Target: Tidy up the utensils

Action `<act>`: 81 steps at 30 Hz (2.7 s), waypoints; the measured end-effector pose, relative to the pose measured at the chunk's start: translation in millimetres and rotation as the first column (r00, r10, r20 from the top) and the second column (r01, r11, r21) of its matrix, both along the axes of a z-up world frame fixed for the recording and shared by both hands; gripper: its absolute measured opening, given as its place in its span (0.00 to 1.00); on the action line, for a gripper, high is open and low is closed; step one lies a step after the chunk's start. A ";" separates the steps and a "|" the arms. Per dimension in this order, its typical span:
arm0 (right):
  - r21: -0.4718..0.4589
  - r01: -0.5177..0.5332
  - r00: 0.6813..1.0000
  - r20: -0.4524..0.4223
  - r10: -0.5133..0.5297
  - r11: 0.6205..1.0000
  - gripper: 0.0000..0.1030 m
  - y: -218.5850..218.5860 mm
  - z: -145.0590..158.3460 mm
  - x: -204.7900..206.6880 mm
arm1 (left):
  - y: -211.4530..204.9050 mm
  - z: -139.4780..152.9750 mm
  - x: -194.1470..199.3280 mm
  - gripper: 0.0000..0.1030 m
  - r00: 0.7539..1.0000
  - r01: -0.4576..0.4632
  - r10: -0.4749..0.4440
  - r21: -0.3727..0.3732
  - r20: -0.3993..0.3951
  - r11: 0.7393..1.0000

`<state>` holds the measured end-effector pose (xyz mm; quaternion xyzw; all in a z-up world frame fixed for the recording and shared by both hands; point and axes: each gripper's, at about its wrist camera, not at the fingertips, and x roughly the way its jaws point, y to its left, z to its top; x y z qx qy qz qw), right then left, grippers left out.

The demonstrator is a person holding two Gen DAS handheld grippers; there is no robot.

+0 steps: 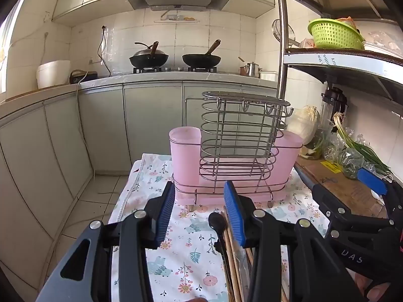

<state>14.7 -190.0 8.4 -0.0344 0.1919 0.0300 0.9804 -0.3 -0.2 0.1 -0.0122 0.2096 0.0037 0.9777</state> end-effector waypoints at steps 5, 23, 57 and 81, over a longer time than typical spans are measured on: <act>0.003 0.001 1.000 0.003 -0.001 1.000 0.97 -0.4 -0.2 0.1 | -0.5 -0.1 0.3 0.39 1.000 -0.002 0.002 -0.003 -0.003 1.000; 0.003 -0.001 1.000 0.003 0.001 1.000 0.97 -0.5 -1.6 -0.5 | 0.9 2.4 -0.7 0.39 1.000 -0.002 0.002 -0.018 -0.002 1.000; 0.000 -0.001 1.000 0.015 0.001 1.000 0.97 2.5 7.3 -2.8 | 5.9 12.4 -4.8 0.39 1.000 -0.010 0.010 -0.033 0.007 0.999; 0.038 -0.018 1.000 -0.024 0.019 0.999 0.97 -1.3 0.3 2.3 | 8.6 2.7 0.3 0.39 1.000 -0.009 0.009 -0.038 -0.019 0.999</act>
